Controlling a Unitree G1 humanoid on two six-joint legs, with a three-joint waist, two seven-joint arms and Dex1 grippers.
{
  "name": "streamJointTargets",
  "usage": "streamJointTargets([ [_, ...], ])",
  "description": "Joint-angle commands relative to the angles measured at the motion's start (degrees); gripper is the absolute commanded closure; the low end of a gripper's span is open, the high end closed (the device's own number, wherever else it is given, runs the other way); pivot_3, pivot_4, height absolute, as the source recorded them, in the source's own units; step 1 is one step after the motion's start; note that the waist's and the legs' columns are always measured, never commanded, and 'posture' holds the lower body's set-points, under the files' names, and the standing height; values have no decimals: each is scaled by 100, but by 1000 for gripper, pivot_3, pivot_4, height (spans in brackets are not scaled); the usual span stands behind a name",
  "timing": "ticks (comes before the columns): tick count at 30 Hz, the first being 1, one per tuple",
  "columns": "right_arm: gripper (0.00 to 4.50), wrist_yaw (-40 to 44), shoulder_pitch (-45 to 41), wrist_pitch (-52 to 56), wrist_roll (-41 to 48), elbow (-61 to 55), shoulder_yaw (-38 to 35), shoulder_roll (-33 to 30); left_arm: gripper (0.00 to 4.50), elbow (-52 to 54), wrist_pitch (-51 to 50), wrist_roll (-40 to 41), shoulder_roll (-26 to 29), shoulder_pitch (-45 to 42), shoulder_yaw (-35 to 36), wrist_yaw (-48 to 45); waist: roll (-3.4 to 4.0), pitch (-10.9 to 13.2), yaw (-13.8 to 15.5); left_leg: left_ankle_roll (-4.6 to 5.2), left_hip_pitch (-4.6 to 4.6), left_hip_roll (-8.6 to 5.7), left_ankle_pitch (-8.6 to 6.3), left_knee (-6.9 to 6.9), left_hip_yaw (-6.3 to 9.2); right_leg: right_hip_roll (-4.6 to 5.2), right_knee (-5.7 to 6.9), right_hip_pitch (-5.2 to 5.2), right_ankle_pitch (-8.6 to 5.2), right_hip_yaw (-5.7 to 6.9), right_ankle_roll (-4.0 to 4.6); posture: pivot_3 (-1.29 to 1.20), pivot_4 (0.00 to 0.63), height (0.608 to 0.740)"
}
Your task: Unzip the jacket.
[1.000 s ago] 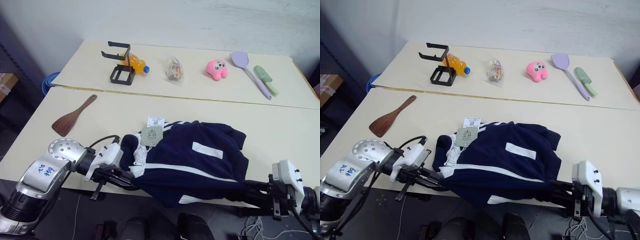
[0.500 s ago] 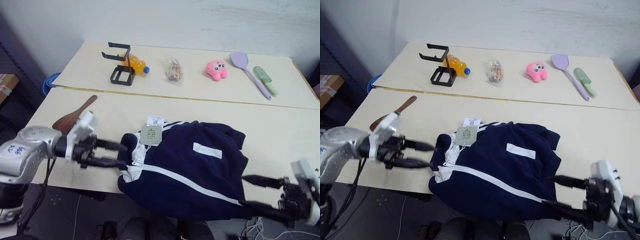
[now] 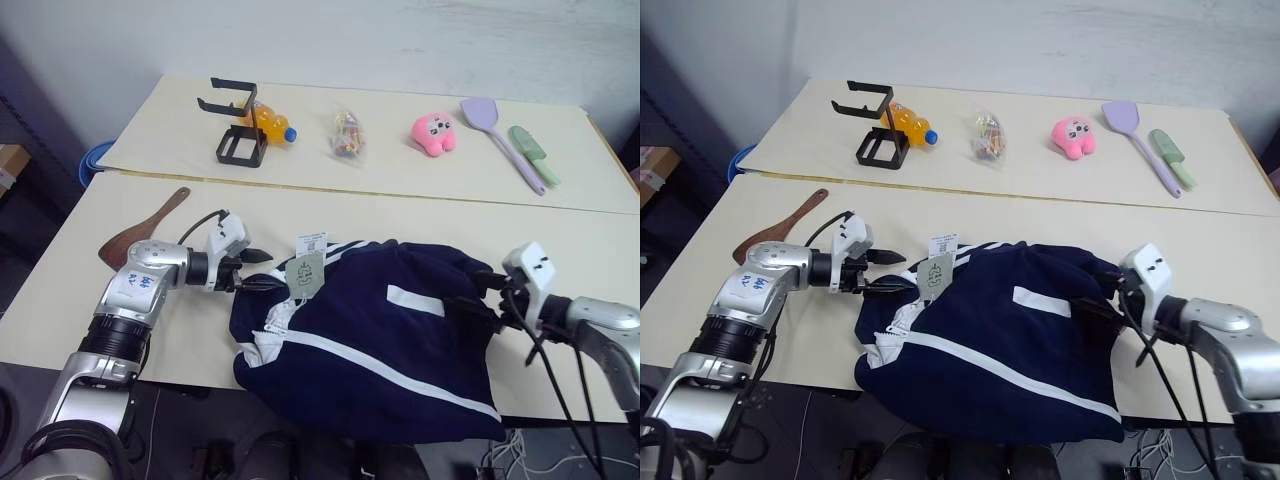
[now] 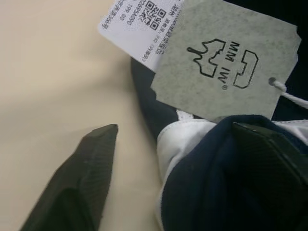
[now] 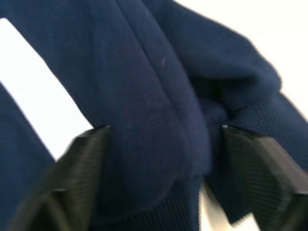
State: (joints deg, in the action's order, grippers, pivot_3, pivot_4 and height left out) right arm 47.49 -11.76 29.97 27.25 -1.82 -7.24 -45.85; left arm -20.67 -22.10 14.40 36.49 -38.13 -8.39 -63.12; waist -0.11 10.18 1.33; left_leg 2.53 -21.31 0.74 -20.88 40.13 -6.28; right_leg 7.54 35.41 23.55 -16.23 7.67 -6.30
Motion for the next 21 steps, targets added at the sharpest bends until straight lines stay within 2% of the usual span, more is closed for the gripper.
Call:
streamJointTargets([
  [1,2032,-331,-431,-804,-486,433,-74,252,1923,-88,132,16,-198,-149,287,304,0,0,-11,2,1,0,4,2,-3,1,0,-2,3,-4,-5,0,150,740],
  [4,3080,-505,-782,-1446,-948,860,-46,329,2905,-205,308,62,-493,-245,607,814,0,0,-1,4,3,-2,15,5,-4,7,2,-4,8,-12,-14,0,150,740],
  [8,4468,-522,-1277,-2830,-1772,1613,143,128,4258,-345,550,1,-771,-332,988,1509,0,0,-17,3,2,-2,14,2,-2,9,3,-1,8,-10,-14,0,150,740],
  [9,4500,-481,-1432,-3199,-1965,1846,219,82,4478,-423,730,-86,-814,-355,1055,1733,0,0,-21,3,2,-3,14,-1,-2,9,3,-1,8,-10,-14,0,150,740],
  [14,4500,-820,-2125,-4187,-2486,2873,374,301,4478,-716,1547,-267,-1011,-440,1355,2528,0,0,-77,2,3,-2,15,-5,-1,8,2,0,8,-6,-14,0,150,740],
  [19,4500,-795,-2247,-3986,-2134,3369,140,605,4478,-942,1708,-431,-912,-354,1253,2553,0,0,-130,0,2,-1,16,-6,6,8,4,-2,8,1,-14,0,150,740],
  [21,3949,-704,-2157,-3733,-1964,3278,33,576,4500,-910,1532,-397,-828,-265,1257,2432,0,0,-143,0,-1,-2,16,-6,6,8,3,-1,8,1,-14,0,150,740],
])
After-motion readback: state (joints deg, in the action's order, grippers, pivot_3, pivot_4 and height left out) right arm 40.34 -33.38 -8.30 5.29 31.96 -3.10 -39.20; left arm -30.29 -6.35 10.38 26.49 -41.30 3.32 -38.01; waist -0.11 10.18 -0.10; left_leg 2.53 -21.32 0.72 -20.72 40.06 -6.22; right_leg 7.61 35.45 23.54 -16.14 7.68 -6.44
